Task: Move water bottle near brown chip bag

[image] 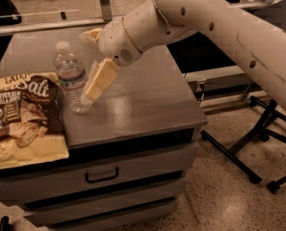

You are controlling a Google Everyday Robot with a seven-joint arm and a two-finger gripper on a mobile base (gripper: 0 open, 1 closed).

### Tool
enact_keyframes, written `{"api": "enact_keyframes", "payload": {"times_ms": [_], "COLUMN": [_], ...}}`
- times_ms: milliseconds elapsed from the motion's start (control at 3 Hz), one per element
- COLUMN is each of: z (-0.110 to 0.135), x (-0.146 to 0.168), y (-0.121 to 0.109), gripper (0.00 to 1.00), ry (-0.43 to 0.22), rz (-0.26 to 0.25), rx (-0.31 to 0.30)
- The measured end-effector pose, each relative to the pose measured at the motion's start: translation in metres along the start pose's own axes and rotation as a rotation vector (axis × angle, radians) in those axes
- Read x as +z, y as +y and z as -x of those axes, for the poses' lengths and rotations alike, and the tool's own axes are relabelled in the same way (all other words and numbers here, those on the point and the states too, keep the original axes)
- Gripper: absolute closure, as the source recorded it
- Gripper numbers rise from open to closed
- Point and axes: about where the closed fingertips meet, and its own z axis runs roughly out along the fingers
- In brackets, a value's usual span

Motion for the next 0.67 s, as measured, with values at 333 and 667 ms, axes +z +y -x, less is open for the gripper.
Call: {"api": "enact_keyframes", "payload": {"times_ms": [333,667], "z": [-0.0099,-0.0098], "x": [-0.0462,-0.0462], "y": [0.0118,0.0119], "gripper": [0.0,0.0], "ry": [0.06,0.06], "rz": [-0.074,-0.074], "rx": [-0.027,-0.027]}}
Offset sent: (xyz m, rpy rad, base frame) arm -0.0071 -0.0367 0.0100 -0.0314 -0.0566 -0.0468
